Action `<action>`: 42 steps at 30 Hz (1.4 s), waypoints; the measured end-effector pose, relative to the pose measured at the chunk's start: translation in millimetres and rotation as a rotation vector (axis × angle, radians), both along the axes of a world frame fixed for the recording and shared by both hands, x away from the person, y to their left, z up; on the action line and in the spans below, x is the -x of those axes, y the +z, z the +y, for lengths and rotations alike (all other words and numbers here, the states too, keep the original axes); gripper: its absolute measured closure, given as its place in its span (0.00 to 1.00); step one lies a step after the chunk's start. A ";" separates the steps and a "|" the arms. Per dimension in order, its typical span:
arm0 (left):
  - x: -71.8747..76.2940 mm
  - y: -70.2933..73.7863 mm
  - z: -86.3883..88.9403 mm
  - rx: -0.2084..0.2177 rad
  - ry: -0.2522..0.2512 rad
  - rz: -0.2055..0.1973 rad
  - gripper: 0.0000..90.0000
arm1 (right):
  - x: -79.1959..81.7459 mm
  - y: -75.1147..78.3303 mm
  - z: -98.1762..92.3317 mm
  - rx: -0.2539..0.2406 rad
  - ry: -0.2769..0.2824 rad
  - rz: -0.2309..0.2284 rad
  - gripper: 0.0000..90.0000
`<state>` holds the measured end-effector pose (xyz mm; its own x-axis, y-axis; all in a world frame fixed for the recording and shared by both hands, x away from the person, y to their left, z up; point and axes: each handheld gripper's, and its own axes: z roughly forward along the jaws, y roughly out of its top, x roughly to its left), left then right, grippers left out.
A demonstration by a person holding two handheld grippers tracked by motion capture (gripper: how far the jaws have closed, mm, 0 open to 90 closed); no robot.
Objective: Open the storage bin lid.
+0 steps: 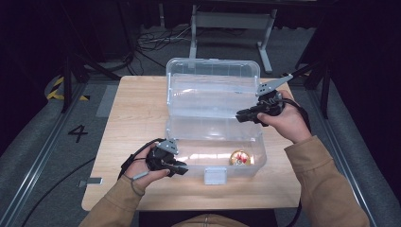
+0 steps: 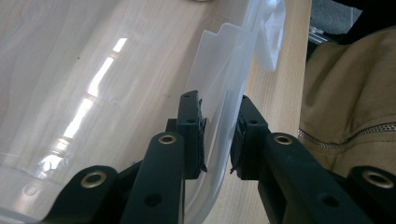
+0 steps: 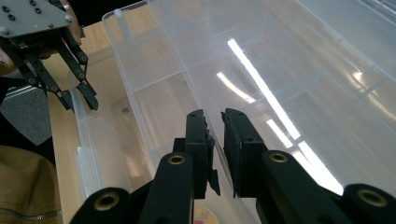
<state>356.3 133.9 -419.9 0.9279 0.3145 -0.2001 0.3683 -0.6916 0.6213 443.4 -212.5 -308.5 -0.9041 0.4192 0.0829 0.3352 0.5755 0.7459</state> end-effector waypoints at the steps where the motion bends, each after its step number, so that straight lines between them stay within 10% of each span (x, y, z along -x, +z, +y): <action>1: 0.0 0.0 0.0 0.000 0.000 0.001 0.85 | 0.9 0.0 -0.1 0.001 0.000 0.001 0.90; 42: -0.8 -0.7 -0.5 0.002 -0.003 0.005 0.85 | 27.6 -5.6 -2.1 0.027 0.052 -0.001 0.91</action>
<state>357.1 133.4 -420.6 0.9280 0.3110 -0.2051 0.3690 -0.6913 0.6213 415.8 -214.6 -314.1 -0.9248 0.3737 0.0710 0.3033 0.6118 0.7306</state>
